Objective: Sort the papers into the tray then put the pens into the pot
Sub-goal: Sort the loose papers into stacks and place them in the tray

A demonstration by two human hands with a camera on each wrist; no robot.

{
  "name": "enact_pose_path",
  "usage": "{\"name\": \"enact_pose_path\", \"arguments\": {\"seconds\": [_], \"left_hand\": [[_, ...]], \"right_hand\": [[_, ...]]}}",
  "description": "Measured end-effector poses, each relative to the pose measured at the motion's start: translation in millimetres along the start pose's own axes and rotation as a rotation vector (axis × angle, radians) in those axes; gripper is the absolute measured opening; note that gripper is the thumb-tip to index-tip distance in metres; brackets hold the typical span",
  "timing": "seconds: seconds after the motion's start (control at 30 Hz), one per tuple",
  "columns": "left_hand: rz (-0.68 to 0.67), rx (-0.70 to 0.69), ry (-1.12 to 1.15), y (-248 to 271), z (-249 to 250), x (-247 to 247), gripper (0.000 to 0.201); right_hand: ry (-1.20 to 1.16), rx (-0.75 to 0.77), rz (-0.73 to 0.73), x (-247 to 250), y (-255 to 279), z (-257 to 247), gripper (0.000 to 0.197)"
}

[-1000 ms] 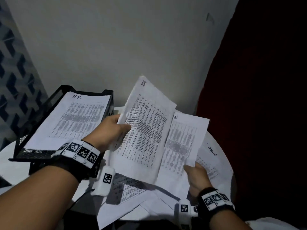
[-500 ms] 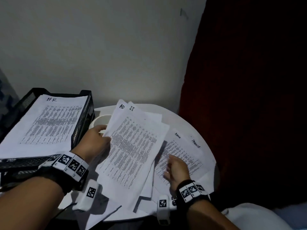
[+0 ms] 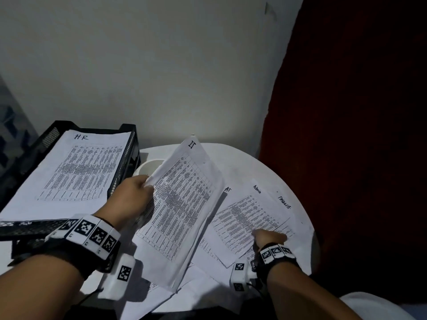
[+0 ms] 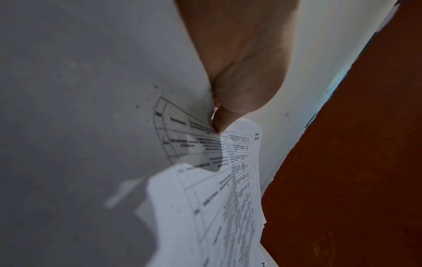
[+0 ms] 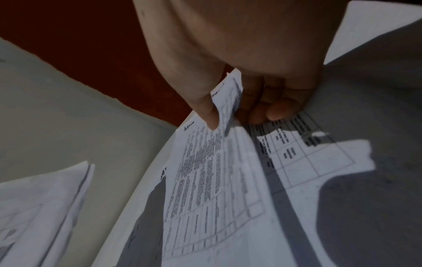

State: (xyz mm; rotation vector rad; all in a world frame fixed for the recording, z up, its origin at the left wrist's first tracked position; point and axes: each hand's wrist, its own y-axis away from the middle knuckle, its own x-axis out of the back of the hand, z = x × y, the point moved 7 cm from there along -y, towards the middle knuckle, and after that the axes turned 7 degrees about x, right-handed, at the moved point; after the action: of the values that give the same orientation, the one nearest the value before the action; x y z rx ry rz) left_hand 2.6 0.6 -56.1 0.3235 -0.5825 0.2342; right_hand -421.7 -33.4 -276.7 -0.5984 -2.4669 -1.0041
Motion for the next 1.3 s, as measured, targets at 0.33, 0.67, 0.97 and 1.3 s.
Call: {"name": "enact_pose_path", "arguments": {"seconds": [0.33, 0.67, 0.97, 1.3], "left_hand": [[-0.087, 0.118, 0.325, -8.5, 1.9, -1.1, 0.020], [-0.127, 0.192, 0.371, 0.1, 5.9, -17.0, 0.026], [-0.155, 0.140, 0.241, 8.2, -1.4, -13.9, 0.023], [-0.052, 0.029, 0.083, 3.7, 5.8, -1.6, 0.018]], "right_hand": [[-0.199, 0.352, -0.006, 38.4, 70.4, -69.1, 0.034], [-0.820, 0.361, -0.655, -21.8, 188.9, -100.3, 0.049], [-0.695, 0.417, -0.514, -30.4, 195.8, -88.0, 0.017], [-0.035, 0.056, 0.181, 58.6, 78.4, 4.9, 0.072]]}}
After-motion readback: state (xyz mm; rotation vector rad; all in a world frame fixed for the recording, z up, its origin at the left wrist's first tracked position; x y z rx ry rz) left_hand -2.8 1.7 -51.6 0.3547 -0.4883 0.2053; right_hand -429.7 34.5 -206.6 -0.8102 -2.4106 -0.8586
